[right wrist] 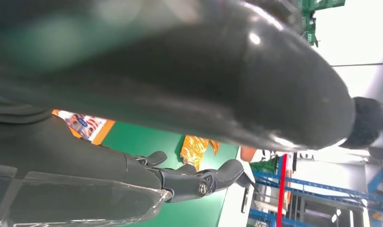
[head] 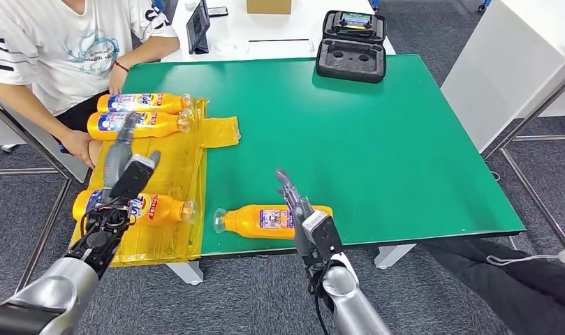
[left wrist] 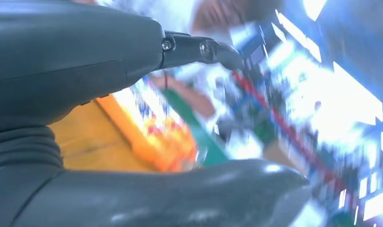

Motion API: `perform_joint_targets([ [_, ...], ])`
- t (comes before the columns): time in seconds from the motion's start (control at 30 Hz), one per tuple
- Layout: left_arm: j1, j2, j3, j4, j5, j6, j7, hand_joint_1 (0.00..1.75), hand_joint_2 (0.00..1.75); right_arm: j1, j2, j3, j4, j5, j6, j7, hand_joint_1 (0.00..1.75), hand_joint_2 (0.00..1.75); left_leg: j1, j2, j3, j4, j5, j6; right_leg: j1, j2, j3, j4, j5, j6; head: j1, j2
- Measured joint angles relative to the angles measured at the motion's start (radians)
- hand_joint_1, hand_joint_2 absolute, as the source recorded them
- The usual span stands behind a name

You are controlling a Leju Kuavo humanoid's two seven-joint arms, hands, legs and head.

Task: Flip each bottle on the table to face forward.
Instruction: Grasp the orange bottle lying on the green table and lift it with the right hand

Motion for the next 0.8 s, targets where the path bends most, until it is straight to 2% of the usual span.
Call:
perform_joint_targets([
  [0.1, 0.033, -0.003, 0.012, -0.101, 0.025, 0.049, -0.001, 0.0, 0.0, -0.012, 0.0, 0.015, 0.012, -0.016, -0.005, -0.005, 0.0, 0.0, 0.0, -0.001, 0.0, 0.0, 0.0, 0.0, 0.0, -0.001, -0.001, 0.0, 0.0, 0.0, 0.0, 0.0],
  [0.3, 0.086, -0.017, 0.056, -0.251, -0.033, 0.054, -0.002, 0.0, 0.0, -0.024, 0.0, 0.034, 0.03, -0.023, -0.01, -0.009, 0.0, 0.0, 0.001, 0.0, 0.0, 0.0, 0.0, 0.0, 0.001, 0.0, -0.001, 0.0, 0.0, 0.0, 0.0, 0.0],
  [0.6, 0.211, -0.116, 0.186, -0.666, -0.149, 0.055, -0.002, 0.0, 0.0, -0.043, -0.009, 0.059, 0.045, -0.003, -0.032, 0.003, 0.0, 0.0, 0.001, 0.0, -0.001, 0.0, 0.0, 0.0, 0.0, 0.0, -0.001, 0.0, 0.0, 0.0, 0.0, 0.0],
  [0.73, 0.262, -0.159, 0.208, -0.834, -0.139, 0.055, -0.002, 0.0, 0.0, -0.051, -0.034, 0.07, 0.032, 0.094, -0.059, 0.085, 0.0, 1.75, 0.0, 0.0, -0.002, 0.0, 0.0, 0.0, 0.0, 0.0, -0.001, -0.001, 0.0, 0.0, 0.0, 0.0],
  [0.8, 0.29, -0.171, 0.209, -0.879, -0.092, 0.055, -0.002, 0.0, 0.0, -0.059, -0.059, 0.074, 0.014, 0.152, -0.061, 0.138, 0.0, 1.75, 0.0, 0.0, -0.002, 0.0, 0.0, 0.0, 0.0, 0.0, -0.001, -0.001, 0.0, 0.0, 0.0, 0.0],
])
